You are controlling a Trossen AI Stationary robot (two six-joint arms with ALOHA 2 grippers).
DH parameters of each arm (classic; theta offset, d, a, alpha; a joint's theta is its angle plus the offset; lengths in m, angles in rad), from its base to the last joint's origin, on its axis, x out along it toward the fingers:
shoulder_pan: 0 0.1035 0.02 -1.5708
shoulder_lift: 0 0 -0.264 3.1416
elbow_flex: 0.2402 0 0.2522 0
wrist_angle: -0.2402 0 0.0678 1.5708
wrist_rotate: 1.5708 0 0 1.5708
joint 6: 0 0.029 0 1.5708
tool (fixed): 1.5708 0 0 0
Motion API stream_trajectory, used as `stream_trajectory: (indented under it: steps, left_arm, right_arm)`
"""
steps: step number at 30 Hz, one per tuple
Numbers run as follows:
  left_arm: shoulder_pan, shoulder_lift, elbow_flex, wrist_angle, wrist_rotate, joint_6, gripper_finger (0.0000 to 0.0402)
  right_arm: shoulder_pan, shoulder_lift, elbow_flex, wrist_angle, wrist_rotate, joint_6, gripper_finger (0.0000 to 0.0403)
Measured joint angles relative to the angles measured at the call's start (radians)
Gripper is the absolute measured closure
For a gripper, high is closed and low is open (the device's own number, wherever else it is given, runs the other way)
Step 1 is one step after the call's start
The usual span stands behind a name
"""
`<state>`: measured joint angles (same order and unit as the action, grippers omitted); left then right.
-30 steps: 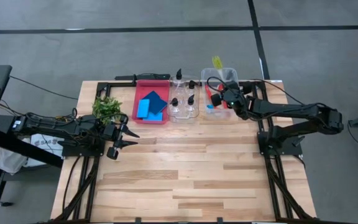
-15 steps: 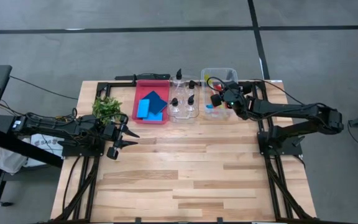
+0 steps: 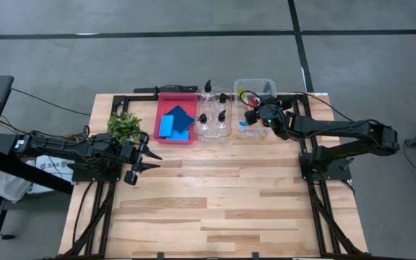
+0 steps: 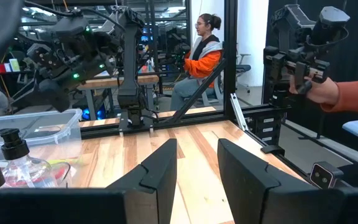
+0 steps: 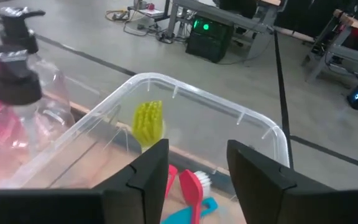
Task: Pick & Place Kitchen Sink Supplies
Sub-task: Return to Home Position
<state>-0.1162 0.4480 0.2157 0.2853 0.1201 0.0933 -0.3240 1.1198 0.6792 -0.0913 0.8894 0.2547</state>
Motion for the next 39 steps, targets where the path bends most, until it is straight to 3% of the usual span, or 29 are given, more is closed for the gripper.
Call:
stream_trajectory:
  steps: [4, 7, 12, 18, 23, 29, 33, 39]
  left_arm:
    - [0.000, 0.000, 0.000, 0.003, 0.000, 0.000, 0.0284]
    - [0.000, 0.000, 0.000, 0.013, 0.000, 0.000, 0.0284]
    - [0.000, 0.000, 0.000, 0.020, 0.000, 0.000, 0.0284]
    - [0.000, -0.008, 0.000, 0.068, 0.000, 0.049, 0.0284]
    - [0.000, -0.041, 0.000, 0.090, 0.000, 0.059, 0.0284]
    - [0.000, -0.079, 0.000, 0.046, 0.000, 0.061, 0.0284]
    - [0.000, -0.102, 0.000, -0.005, 0.000, 0.081, 0.0284]
    - [0.000, -0.130, 0.000, -0.042, 0.000, 0.082, 0.0284]
  right_arm:
    - [0.033, 0.000, 0.000, 0.000, -0.009, 0.070, 0.0249]
    - [0.080, 0.000, 0.000, 0.023, -0.042, 0.022, 0.0250]
    - [0.169, -0.001, 0.000, 0.070, -0.220, -0.145, 0.0247]
    - [0.280, -0.001, 0.000, 0.068, -0.365, -0.157, 0.0247]
    - [0.394, -0.017, 0.000, 0.064, -0.327, -0.158, 0.0251]
    - [0.546, -0.073, -0.025, 0.039, -0.133, -0.135, 0.0252]
    - [0.641, -0.147, -0.116, 0.088, -0.075, -0.106, 0.0250]
    - [0.768, -0.286, -0.296, 0.214, -0.068, -0.064, 0.0253]
